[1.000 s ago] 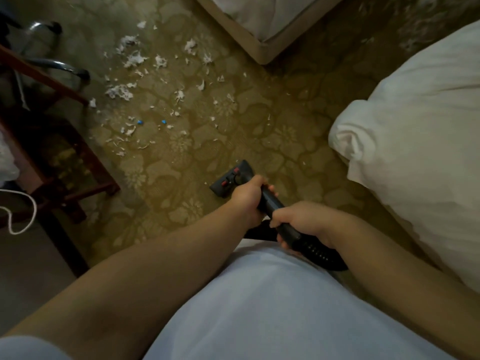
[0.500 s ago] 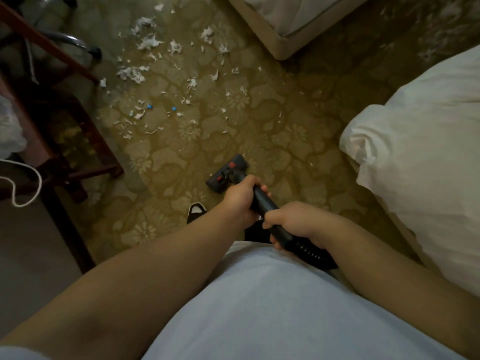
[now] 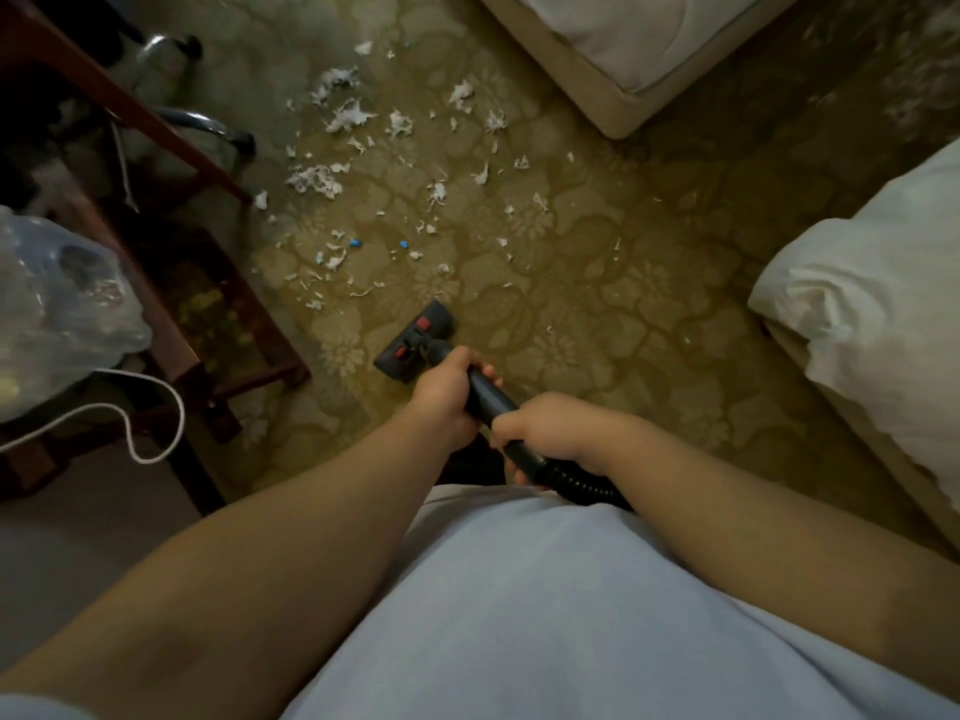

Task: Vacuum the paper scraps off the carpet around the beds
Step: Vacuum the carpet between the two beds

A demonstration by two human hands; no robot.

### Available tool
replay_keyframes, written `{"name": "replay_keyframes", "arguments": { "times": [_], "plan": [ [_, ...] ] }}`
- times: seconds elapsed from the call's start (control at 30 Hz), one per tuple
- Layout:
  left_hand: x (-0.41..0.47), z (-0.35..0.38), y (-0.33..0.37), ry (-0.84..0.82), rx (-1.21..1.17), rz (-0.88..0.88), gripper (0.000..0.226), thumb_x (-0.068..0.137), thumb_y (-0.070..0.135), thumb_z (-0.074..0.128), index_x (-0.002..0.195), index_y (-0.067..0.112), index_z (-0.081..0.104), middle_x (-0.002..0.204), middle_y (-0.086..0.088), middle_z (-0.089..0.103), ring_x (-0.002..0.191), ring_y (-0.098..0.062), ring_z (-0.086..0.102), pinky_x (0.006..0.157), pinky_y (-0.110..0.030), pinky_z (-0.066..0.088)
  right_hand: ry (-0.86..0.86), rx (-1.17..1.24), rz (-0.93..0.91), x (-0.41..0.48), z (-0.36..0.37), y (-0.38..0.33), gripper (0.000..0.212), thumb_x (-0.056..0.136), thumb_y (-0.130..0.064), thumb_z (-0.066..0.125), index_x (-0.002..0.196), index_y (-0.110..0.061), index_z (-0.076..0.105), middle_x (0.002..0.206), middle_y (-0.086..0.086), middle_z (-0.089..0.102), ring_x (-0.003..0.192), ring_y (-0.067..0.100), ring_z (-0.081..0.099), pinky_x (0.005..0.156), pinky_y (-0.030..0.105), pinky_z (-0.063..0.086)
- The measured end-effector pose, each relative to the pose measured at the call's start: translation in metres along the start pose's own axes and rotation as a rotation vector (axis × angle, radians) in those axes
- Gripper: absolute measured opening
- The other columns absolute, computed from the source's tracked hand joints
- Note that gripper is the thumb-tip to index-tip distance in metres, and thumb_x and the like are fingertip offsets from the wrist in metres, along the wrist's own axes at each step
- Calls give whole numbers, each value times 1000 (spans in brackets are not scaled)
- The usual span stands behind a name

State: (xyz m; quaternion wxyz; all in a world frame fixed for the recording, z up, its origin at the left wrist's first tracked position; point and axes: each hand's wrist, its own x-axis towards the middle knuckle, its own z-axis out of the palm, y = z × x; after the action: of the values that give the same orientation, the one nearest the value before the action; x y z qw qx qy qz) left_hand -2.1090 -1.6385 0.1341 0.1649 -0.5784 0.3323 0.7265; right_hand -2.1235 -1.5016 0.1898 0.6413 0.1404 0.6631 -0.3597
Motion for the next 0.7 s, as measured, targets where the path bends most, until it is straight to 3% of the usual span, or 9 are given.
{"name": "replay_keyframes", "arguments": {
  "times": [0.17,0.33,0.5,0.6,0.7],
  "plan": [
    [3,-19,17,-12,75,5,10,94,11,57,84,10,53,62,-3,55,60,-19,52,64,-33,49,9,45,-18,10,22,-8,33,87,-28,73,103,0,72,76,15,76,68,28,70,71,42,56],
    [-2,-6,-3,-49,120,2,8,93,11,57,86,10,52,64,-4,55,61,-20,53,63,-34,50,46,57,-12,-6,13,11,31,88,-26,71,102,2,72,74,14,76,59,23,69,67,35,56],
    [-13,23,-62,-72,143,-46,9,94,13,57,87,10,51,67,-4,55,61,-19,54,61,-33,51,68,43,4,-33,-14,65,28,89,-27,71,99,-1,72,73,12,77,61,23,70,67,33,57],
    [-23,46,-112,-82,113,-51,9,93,12,56,86,10,52,66,-5,54,61,-20,53,62,-34,50,68,39,32,-50,-37,111,32,87,-27,73,104,-1,71,87,18,80,73,29,73,76,39,59],
    [-39,70,-167,-80,102,-63,6,93,12,57,90,10,53,67,-5,56,62,-20,55,60,-33,53,53,22,79,-74,-64,160,31,87,-27,73,103,0,72,91,18,80,73,28,73,74,38,60]
  ]
}}
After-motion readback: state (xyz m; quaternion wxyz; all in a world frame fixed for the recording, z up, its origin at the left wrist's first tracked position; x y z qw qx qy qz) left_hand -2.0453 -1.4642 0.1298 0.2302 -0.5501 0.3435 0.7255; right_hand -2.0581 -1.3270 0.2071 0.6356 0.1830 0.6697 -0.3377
